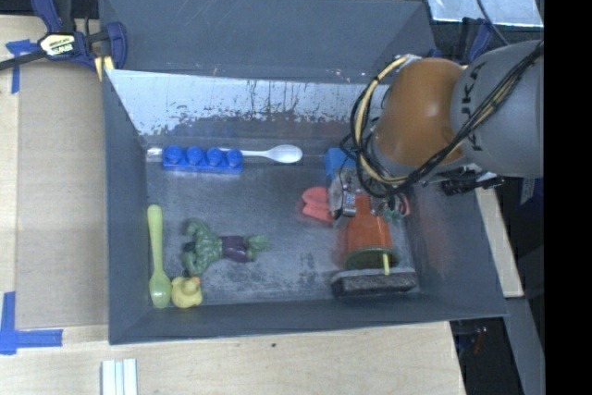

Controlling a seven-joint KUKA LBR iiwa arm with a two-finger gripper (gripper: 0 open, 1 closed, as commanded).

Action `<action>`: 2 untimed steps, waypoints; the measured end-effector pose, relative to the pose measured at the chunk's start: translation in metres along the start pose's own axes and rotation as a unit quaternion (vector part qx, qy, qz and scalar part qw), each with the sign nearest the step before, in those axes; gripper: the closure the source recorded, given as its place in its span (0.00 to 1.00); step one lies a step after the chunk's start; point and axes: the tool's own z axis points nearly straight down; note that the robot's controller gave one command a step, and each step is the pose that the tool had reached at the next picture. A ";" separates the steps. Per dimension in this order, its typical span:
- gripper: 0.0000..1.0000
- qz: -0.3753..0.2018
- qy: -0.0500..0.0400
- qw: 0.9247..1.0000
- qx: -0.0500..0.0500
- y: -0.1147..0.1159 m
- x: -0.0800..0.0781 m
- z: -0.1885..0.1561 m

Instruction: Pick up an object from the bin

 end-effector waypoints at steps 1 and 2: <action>0.00 -0.002 0.016 1.000 0.000 0.002 0.008 0.004; 1.00 0.000 0.001 1.000 0.000 0.000 0.001 0.001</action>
Offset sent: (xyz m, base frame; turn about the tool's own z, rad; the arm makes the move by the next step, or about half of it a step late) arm 0.0000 0.0000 0.0000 0.0000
